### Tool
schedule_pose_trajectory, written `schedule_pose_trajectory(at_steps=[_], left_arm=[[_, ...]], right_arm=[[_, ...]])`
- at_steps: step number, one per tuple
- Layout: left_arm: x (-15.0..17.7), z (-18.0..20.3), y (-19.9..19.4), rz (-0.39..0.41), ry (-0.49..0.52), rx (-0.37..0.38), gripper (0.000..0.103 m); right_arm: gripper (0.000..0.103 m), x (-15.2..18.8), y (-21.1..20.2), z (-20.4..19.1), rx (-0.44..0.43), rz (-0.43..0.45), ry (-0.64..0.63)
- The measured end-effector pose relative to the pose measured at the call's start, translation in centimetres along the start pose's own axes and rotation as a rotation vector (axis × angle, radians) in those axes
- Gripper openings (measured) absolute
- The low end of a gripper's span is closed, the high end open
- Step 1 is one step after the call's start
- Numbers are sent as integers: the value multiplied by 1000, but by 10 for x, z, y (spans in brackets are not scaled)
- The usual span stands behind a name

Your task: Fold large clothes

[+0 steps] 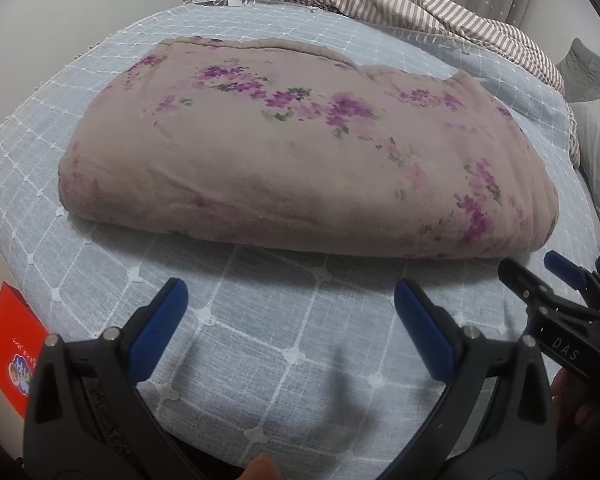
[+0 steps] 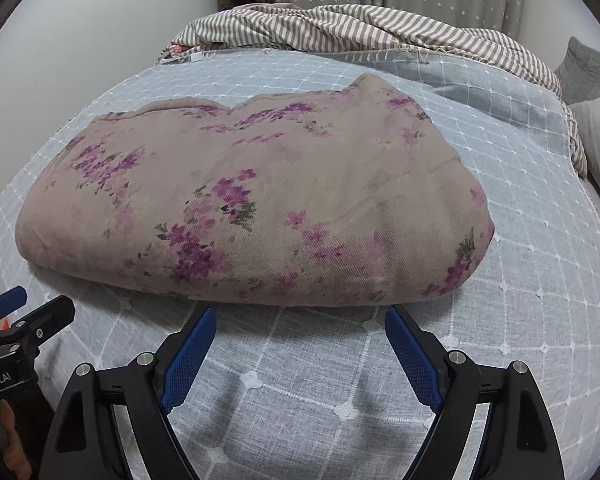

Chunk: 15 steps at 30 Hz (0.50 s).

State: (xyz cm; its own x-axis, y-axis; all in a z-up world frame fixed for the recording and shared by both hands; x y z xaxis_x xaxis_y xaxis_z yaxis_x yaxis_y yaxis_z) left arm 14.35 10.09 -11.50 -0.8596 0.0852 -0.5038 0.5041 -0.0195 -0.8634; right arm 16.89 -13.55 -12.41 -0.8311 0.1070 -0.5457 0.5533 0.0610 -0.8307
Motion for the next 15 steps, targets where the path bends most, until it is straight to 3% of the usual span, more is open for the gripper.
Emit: schedule_pose_trajectory(at_steps=[15], left_arm=[[1, 3, -1, -2, 2, 7, 102]], right_arm=[[88, 1, 1, -4, -7, -7, -12]])
Point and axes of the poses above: each gripper's, at about its wrist camera, not at the fingertips, and y roughly the way its jaws point, z to its right, x to its underside, the point moved 10 cm from there along y, roughly the way its jaws point, and after that the axes turned 12 degrees about y, right-handed, at the moved point
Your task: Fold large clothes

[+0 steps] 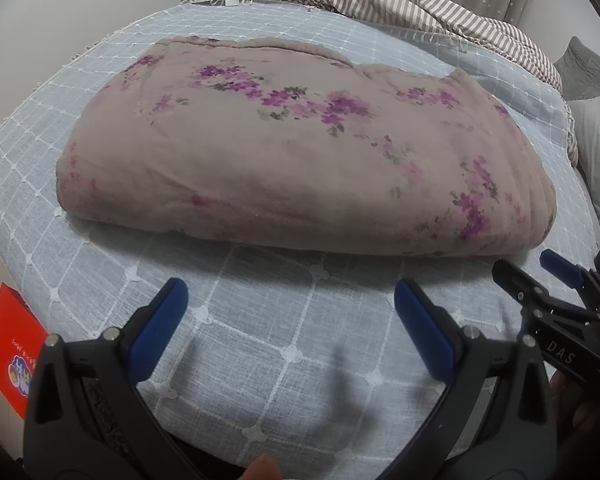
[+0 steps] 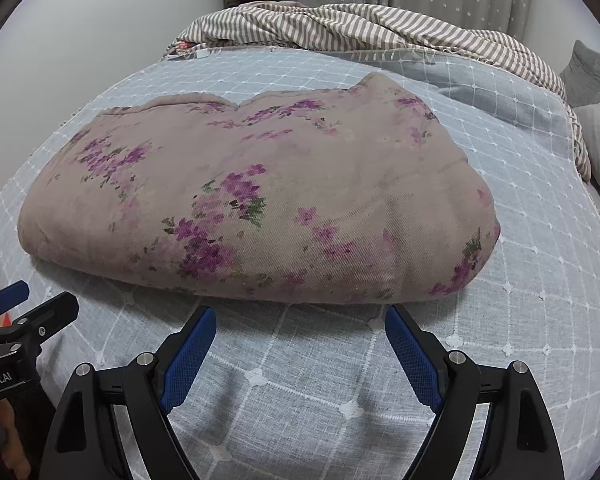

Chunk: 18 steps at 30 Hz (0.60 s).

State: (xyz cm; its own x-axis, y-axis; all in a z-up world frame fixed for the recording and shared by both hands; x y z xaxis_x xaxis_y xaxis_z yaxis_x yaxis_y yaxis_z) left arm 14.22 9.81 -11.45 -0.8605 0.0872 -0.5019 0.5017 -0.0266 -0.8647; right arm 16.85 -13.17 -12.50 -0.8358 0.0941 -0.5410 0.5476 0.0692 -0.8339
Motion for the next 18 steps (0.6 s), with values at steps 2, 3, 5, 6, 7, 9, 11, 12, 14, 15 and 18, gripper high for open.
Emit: schedule_pose_trajectory(at_steps=[2, 3, 5, 6, 7, 9, 11, 12, 14, 15, 18], left_arm=[[0, 0, 0, -1, 1, 2, 102], [0, 1, 0, -2, 2, 1, 102], [0, 1, 0, -1, 3, 2, 102], [0, 1, 0, -1, 4, 3, 102], [0, 2, 0, -1, 4, 3, 102], [0, 2, 1, -1, 3, 3, 102], [0, 2, 0, -2, 3, 3, 102], [0, 2, 0, -2, 3, 2, 102], [0, 1, 0, -2, 3, 4, 102], [0, 2, 0, -1, 2, 4, 102], [0, 2, 0, -1, 3, 4, 102]], right_arm=[[88, 0, 1, 1, 1, -1, 1], [88, 0, 1, 1, 1, -2, 2], [88, 0, 1, 1, 1, -3, 3], [88, 0, 1, 0, 1, -3, 3], [88, 0, 1, 0, 1, -3, 2], [88, 0, 2, 0, 2, -4, 4], [88, 1, 2, 0, 1, -6, 4], [88, 1, 2, 0, 1, -7, 4], [88, 1, 3, 0, 1, -8, 3], [88, 1, 3, 0, 1, -8, 3], [88, 2, 4, 0, 2, -9, 4]])
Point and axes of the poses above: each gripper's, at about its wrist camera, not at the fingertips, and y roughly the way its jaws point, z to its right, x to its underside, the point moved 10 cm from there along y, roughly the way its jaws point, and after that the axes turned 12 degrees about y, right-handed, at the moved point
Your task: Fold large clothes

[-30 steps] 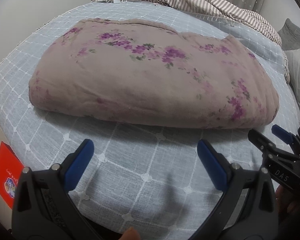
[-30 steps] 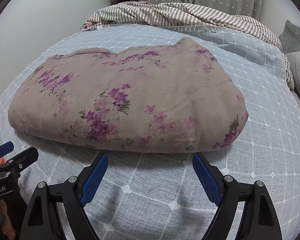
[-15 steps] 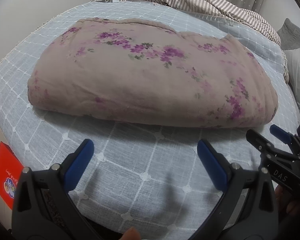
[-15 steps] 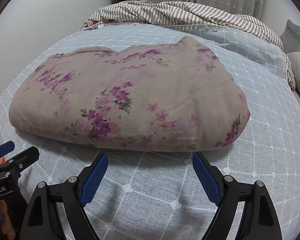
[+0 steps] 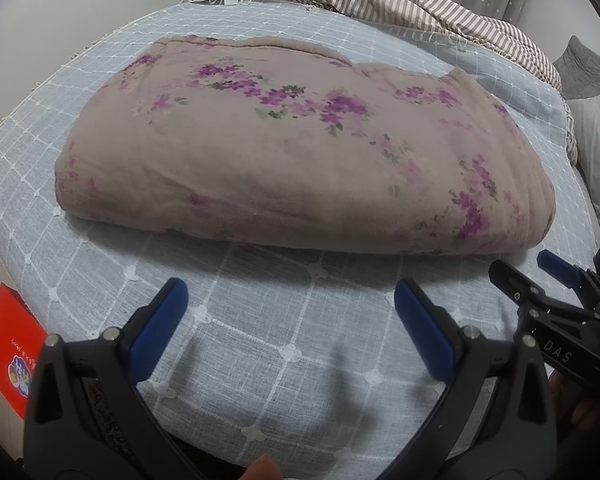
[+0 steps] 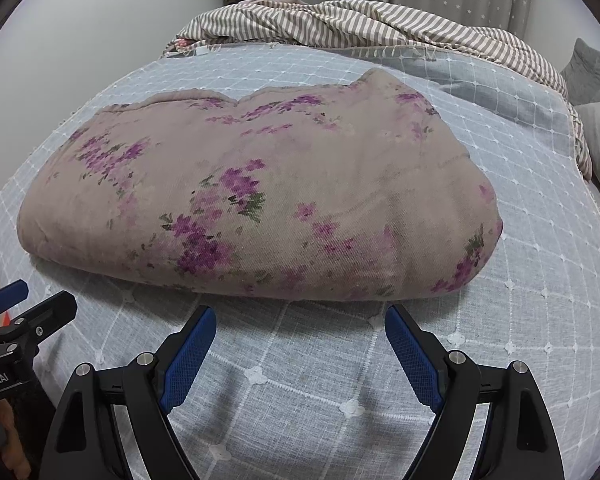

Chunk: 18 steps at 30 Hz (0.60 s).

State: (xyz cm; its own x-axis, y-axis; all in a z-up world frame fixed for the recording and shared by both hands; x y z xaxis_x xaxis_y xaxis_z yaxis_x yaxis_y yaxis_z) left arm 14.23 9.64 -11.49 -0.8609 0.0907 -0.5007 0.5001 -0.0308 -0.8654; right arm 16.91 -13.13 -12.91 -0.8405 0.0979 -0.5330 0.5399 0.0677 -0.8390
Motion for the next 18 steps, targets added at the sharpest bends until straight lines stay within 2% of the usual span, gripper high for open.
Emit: schedule_pose_trajectory(at_steps=[18], left_arm=[[4, 2, 10, -23, -1, 13, 102]], right_arm=[[88, 3, 5, 2, 1, -7, -1]])
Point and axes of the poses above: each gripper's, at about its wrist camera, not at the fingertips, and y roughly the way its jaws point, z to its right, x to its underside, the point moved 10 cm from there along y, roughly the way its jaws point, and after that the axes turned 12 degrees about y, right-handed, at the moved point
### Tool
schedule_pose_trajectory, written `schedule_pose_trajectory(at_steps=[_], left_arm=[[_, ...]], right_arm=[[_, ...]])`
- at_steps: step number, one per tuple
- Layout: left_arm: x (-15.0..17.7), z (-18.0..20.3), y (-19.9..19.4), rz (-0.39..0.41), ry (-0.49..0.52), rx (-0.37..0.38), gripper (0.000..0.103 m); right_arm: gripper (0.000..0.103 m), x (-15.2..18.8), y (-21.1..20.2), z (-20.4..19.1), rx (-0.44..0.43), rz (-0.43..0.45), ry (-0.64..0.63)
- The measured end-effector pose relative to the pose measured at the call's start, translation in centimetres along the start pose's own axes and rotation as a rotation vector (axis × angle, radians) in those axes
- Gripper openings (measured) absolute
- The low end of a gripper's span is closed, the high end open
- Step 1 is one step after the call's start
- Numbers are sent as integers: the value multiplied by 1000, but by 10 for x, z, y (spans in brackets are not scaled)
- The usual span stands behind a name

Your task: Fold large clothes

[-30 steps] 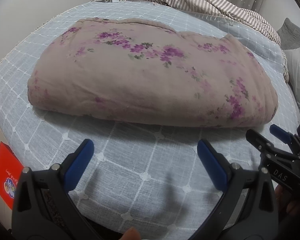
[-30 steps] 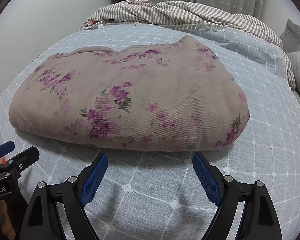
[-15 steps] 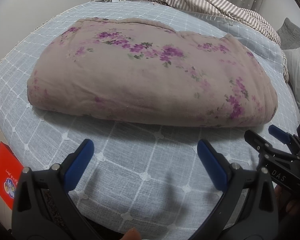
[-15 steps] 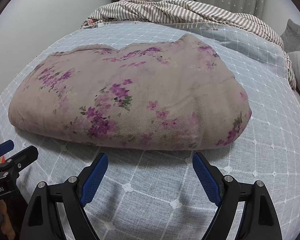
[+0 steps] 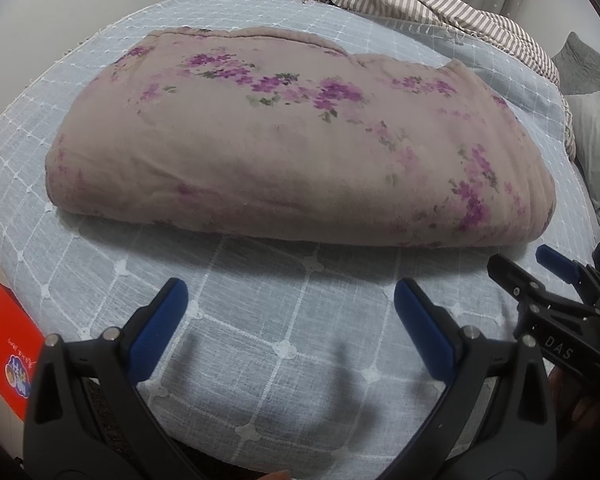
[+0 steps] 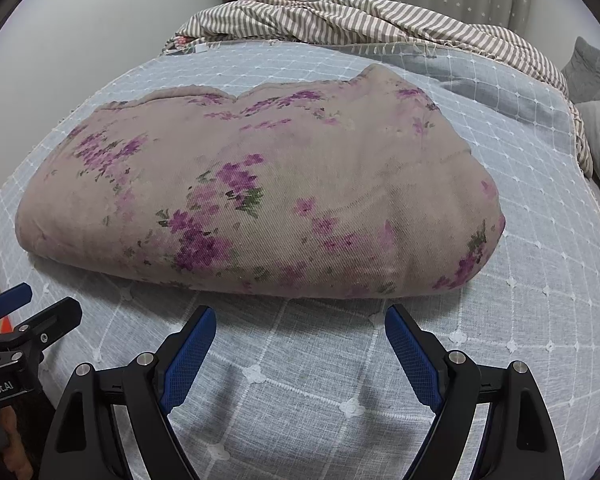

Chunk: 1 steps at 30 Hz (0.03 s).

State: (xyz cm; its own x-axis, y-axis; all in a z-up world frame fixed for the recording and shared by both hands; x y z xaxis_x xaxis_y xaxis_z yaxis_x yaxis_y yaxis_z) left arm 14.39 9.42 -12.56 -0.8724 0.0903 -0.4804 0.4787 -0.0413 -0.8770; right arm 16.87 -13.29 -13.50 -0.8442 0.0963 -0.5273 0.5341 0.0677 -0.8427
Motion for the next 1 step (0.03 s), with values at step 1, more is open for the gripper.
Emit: schedule_pose_trajectory(at_steps=[1], left_arm=[[1, 0, 2, -3, -14, -5, 102]], right_arm=[[88, 0, 0, 1, 4, 2, 3]])
Point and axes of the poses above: each gripper's, at about its wrist camera, not at the fingertips, and y roughly the way its jaws point, z to its right, x to its underside, the point moved 10 cm from there along y, roughly the way its jaws point, and after that the axes turned 12 degrees about y, right-handed, at the moved point
